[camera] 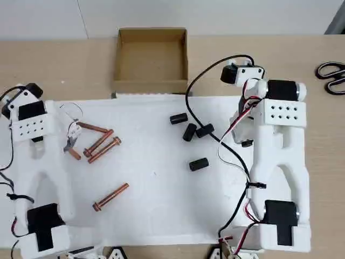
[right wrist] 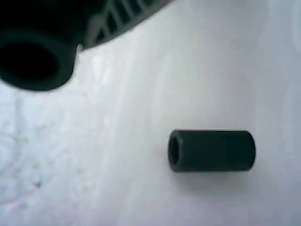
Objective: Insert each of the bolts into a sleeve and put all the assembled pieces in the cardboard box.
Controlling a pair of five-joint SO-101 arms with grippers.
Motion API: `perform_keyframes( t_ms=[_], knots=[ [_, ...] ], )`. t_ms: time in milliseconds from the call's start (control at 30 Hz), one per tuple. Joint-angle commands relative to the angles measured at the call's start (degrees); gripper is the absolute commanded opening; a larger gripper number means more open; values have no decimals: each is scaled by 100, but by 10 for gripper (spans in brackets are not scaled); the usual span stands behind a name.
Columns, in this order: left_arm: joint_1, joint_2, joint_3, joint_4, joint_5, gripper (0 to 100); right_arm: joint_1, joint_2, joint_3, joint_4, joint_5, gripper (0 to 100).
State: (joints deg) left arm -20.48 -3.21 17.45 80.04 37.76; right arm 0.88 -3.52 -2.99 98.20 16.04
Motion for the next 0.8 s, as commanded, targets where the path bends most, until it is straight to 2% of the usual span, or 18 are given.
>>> perform_keyframes(
  t_ms=[0,233,433,767],
  knots=[
    [-44,-18,180,-484,0,9,22,-259,-18,75,62,3],
    [-334,571,268,-1055,-185,31,40,-259,-18,75,62,3],
    [-571,1169,-286,-738,-193,56,22,-259,-9,75,62,3],
    [-492,1187,-769,-651,-193,58,22,-251,-9,75,62,3]
  ],
)
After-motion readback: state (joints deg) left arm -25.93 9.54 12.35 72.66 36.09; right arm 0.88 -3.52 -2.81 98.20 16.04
